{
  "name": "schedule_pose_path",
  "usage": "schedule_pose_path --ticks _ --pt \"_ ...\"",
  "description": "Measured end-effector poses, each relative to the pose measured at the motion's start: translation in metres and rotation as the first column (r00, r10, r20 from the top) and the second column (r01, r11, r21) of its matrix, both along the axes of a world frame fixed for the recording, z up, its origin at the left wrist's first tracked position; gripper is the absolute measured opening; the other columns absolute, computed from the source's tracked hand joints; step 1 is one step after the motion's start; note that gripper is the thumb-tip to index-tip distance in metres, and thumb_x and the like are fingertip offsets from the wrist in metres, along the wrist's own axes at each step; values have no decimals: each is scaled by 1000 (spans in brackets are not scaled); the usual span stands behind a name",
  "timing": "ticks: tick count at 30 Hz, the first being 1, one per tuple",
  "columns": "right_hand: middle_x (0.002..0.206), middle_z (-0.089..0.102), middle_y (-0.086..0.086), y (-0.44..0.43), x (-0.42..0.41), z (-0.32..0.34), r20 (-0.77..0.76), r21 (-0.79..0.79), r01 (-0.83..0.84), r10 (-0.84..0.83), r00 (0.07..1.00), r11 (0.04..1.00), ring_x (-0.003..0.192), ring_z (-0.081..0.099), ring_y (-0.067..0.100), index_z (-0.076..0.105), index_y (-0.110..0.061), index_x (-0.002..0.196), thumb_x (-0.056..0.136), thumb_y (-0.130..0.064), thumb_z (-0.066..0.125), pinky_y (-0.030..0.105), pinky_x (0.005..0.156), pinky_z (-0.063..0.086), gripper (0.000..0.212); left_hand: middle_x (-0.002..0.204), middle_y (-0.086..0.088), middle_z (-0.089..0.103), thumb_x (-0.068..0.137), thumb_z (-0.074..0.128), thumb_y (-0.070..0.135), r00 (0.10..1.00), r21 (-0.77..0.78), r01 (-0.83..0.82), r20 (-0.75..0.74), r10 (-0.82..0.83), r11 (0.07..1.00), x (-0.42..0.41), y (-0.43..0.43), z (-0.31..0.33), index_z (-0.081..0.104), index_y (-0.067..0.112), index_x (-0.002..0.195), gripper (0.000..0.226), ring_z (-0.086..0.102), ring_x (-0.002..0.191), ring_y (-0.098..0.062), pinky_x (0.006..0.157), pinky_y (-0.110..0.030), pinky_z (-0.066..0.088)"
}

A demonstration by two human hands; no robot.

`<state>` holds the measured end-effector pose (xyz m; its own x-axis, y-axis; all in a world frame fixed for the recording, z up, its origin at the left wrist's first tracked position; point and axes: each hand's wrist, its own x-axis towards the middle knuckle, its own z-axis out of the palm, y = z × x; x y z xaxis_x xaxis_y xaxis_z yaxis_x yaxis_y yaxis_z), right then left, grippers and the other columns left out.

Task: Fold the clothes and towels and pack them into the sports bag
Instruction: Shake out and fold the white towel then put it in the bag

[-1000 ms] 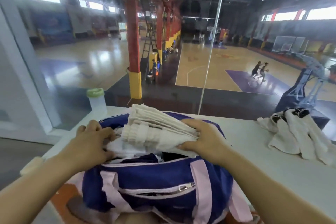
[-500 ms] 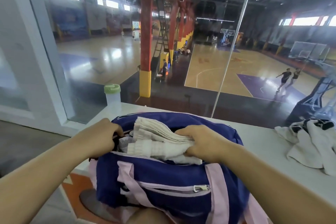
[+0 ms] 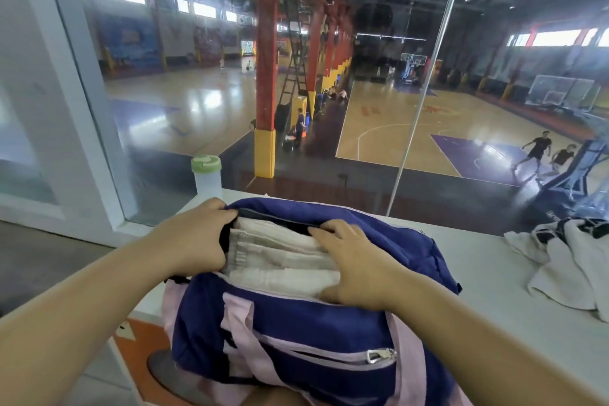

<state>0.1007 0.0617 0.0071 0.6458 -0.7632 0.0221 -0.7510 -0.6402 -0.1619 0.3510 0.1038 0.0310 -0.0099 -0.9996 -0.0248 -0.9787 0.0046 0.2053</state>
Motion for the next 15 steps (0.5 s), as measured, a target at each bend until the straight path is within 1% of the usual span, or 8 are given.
schedule_pose_path --ticks 2,3,5,7,8,11,13,15 --pt "145 25 -10 8 -5 4 62 -74 -6 10 998 997 131 22 16 30 -32 143 75 -59 61 33 110 31 79 99 10 40 71 61 20 1000 -8 3 -5 -3 1000 -4 2 0 51 25 100 31 51 70 -7 51 -21 37" --pt "143 32 -10 11 -4 3 117 -117 -16 30 993 993 130 26 16 39 -33 138 76 -62 56 33 108 33 71 100 9 40 73 61 21 1000 -11 2 -16 -3 1000 -6 2 0 51 26 102 31 50 68 -6 48 -19 33" --pt "127 54 -7 8 1 1 172 -271 -61 111 979 961 115 48 18 60 -29 122 80 -54 46 36 96 47 51 101 10 40 72 61 20 998 -30 3 -61 -4 1000 -4 1 -4 51 25 105 35 51 68 -7 47 -19 34" --pt "119 62 -6 2 13 -1 96 -301 -134 170 981 944 107 57 20 65 -26 118 84 -44 50 37 90 51 41 101 11 41 69 60 18 995 -57 2 -103 -8 998 -2 1 -8 52 24 105 37 54 73 -10 52 -22 39" --pt "129 57 -4 0 21 -2 18 -232 -159 167 986 960 116 52 22 59 -27 126 86 -44 54 39 97 46 43 102 10 41 68 60 19 993 -72 3 -118 -11 997 -1 0 -10 52 24 105 38 54 77 -12 57 -25 43" --pt "156 21 2 -6 40 -13 -209 -10 -153 148 967 988 141 21 27 32 -35 144 86 -47 59 45 113 25 65 104 11 41 65 58 21 988 -93 9 -152 -23 996 1 2 -13 51 24 110 46 55 84 -14 69 -29 49" --pt "160 1 3 -5 52 -20 -256 49 -176 182 949 983 146 3 31 18 -39 148 91 -38 55 47 115 20 68 106 10 42 63 57 24 988 -104 9 -152 -25 995 1 4 -14 50 24 116 53 55 87 -15 73 -33 51" --pt "160 -10 4 -3 62 -26 -291 101 -196 217 932 975 146 -7 33 9 -38 149 95 -27 47 47 115 19 66 110 9 42 59 54 27 987 -107 1 -159 -18 994 0 4 -14 50 22 119 60 55 92 -16 77 -35 51"
